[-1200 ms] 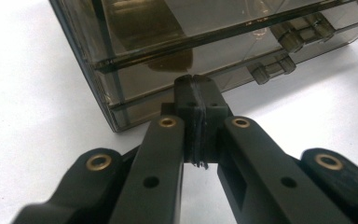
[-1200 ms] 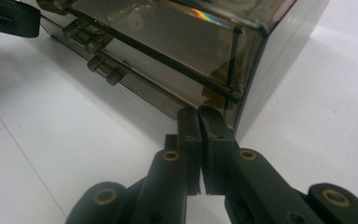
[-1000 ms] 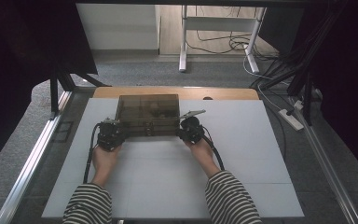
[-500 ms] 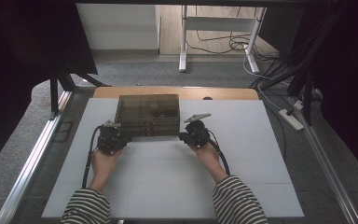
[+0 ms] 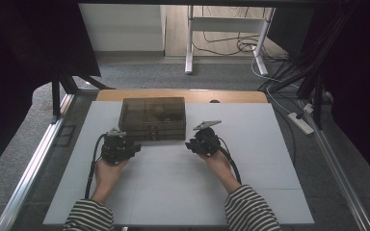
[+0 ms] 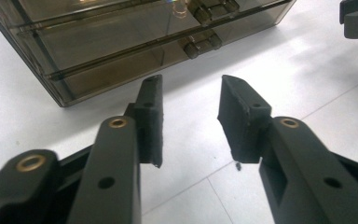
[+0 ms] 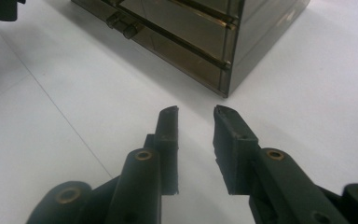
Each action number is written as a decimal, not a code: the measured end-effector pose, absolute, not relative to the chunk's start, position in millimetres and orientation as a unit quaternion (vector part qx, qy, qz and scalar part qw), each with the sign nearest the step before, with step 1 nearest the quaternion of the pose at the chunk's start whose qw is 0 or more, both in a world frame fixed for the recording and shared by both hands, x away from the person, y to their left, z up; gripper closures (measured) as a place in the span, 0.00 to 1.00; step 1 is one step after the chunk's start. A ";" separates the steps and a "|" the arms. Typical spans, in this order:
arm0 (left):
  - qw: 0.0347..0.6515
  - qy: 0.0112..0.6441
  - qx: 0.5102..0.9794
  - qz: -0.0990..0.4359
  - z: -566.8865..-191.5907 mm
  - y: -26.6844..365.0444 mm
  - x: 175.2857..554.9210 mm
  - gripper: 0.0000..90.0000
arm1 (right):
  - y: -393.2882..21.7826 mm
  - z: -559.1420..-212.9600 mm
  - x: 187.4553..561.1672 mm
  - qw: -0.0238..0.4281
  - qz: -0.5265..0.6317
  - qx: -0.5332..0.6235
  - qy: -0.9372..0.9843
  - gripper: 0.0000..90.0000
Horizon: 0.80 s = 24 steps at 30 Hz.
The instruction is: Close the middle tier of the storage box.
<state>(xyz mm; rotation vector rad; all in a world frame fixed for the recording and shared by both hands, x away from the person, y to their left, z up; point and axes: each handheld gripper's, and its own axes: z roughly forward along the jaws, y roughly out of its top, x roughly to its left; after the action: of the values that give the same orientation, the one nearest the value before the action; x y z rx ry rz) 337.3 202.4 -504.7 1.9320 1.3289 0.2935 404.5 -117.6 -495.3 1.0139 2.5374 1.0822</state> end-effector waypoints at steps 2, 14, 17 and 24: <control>0.380 0.520 0.756 0.115 -505.0 201.4 336.0 0.64 | -120.1 -494.6 403.8 0.100 0.366 0.344 0.859 0.76; 0.402 0.519 0.745 0.114 -508.6 196.2 324.6 0.56 | -131.2 -496.6 395.6 0.102 0.368 0.342 0.859 0.66; 0.402 0.514 0.749 0.118 -509.2 193.7 322.4 0.55 | -134.9 -497.1 393.7 0.100 0.363 0.343 0.861 0.65; 0.413 0.507 0.746 0.128 -508.0 193.9 313.2 0.53 | -144.3 -499.8 388.2 0.102 0.367 0.342 0.859 0.63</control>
<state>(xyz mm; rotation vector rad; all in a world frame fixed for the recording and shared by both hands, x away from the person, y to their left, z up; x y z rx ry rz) 313.2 193.9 -508.0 1.8754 1.2737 0.3209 388.2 -144.3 -499.8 1.0110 2.5367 1.0841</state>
